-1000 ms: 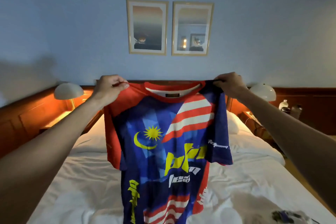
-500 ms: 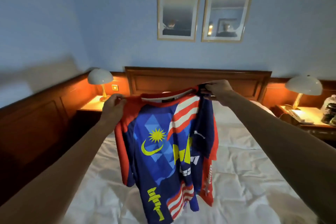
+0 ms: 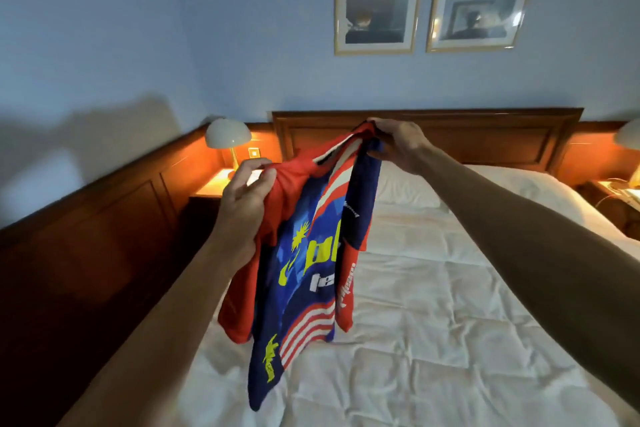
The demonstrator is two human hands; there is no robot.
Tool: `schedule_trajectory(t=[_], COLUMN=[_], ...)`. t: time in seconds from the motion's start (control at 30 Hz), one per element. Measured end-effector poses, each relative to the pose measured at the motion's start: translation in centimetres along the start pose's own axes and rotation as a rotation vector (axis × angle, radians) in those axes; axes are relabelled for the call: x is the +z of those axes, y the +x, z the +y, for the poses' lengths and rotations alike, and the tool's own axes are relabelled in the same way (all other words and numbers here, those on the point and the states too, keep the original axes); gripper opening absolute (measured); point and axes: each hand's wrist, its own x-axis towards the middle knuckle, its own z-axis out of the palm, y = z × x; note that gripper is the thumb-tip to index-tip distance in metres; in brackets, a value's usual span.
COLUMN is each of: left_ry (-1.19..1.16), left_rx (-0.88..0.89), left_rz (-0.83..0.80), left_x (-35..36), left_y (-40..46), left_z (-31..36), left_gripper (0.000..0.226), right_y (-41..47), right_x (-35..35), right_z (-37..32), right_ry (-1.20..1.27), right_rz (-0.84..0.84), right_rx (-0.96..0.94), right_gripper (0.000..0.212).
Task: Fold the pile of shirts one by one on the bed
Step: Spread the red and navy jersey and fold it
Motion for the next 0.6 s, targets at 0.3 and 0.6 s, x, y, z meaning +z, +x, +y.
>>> schedule_trajectory(t=[0.3,0.6], left_ry=[0.100,0.205], left_rx=[-0.236,-0.436], left_rz=[-0.513,-0.655], left_x=[14.3,27.2], left_y=[-13.2,-29.2], left_z=[-12.9,-34.4], left_gripper=[0.014,0.026], right_y=[-2.8,-11.0], right_x=[-16.8,-40.5], right_z=[12.2,35.4], right_ry=[-0.304,-0.548], right_rz=[0.154,0.362], right_rx=[0.105,0.436], right_gripper=[0.035,0.052])
